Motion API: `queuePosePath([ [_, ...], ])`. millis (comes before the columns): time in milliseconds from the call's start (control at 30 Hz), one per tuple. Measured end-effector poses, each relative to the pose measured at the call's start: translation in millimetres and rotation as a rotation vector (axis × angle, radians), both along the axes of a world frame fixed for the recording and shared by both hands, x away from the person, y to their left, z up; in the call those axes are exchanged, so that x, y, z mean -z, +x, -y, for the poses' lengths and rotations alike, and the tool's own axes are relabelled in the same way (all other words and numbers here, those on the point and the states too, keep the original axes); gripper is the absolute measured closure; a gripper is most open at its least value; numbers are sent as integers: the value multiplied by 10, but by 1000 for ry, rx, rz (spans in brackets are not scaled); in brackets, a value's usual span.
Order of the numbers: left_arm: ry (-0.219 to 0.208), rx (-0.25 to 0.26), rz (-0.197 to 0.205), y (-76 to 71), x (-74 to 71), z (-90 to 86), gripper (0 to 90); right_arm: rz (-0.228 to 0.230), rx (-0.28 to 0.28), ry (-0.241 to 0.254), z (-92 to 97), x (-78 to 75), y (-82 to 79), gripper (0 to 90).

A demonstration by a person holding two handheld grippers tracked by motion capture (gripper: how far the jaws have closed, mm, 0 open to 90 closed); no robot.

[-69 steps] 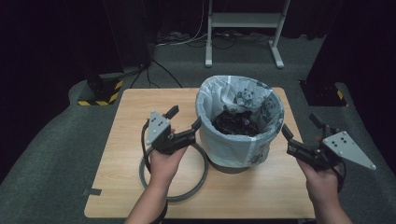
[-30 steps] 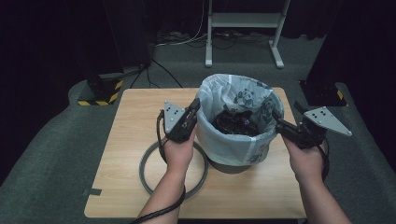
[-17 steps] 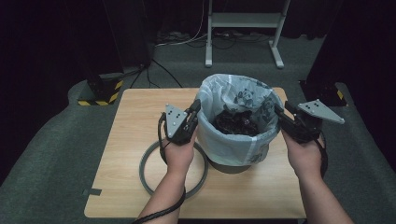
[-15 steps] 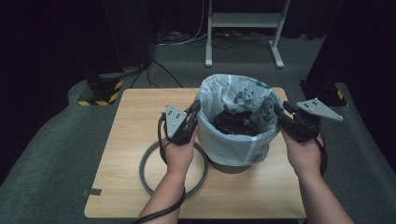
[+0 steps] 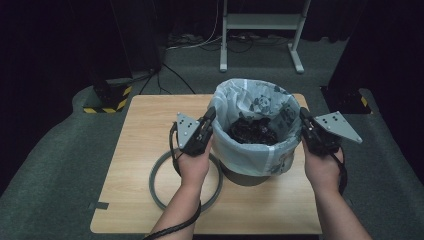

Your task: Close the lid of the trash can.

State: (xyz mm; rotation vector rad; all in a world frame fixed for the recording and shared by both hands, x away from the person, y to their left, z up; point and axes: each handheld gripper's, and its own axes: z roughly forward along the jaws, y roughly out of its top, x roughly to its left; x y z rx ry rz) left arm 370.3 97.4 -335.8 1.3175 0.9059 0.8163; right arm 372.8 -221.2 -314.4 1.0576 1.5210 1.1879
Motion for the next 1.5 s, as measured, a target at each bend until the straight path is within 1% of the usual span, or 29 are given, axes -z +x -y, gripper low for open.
queuePosePath([
  [100,-20,7,11,-6,-60,-10,900,40,3,47,22,-5,-20,900],
  [133,-21,9,15,-4,-77,-13,900,61,4,61,26,-26,-29,900],
  [233,-24,10,28,6,-151,-18,900,95,4,81,23,-82,-52,900],
  [333,-42,16,41,7,-221,-25,900,126,3,97,22,-147,-78,900],
  [433,-45,20,50,12,-260,-27,900,136,0,107,20,-181,-96,900],
  [533,-51,25,59,10,-306,-20,900,154,-9,116,4,-255,-110,900],
  [600,-49,30,66,1,-333,-18,900,157,-11,119,0,-274,-110,900],
  [633,-43,34,70,-10,-340,-12,900,165,-14,119,-4,-319,-112,900],
  [700,-41,37,69,-16,-335,-7,900,168,-16,120,-6,-338,-113,900],
  [767,-32,39,65,-22,-304,-14,900,183,-22,120,-20,-411,-133,900],
  [967,-30,46,48,-39,-224,-38,900,220,-54,129,-108,-580,-218,900],
  [1067,-25,48,38,-44,-167,-61,900,245,-75,129,-200,-652,-278,900],
  [1167,-26,50,19,-41,-93,-92,900,267,-97,122,-302,-721,-330,900],
  [1300,-43,53,0,-34,-24,-136,900,279,-132,119,-453,-803,-372,900],
  [1500,-44,71,-12,-40,8,-158,900,289,-191,108,-739,-891,-425,900],
])
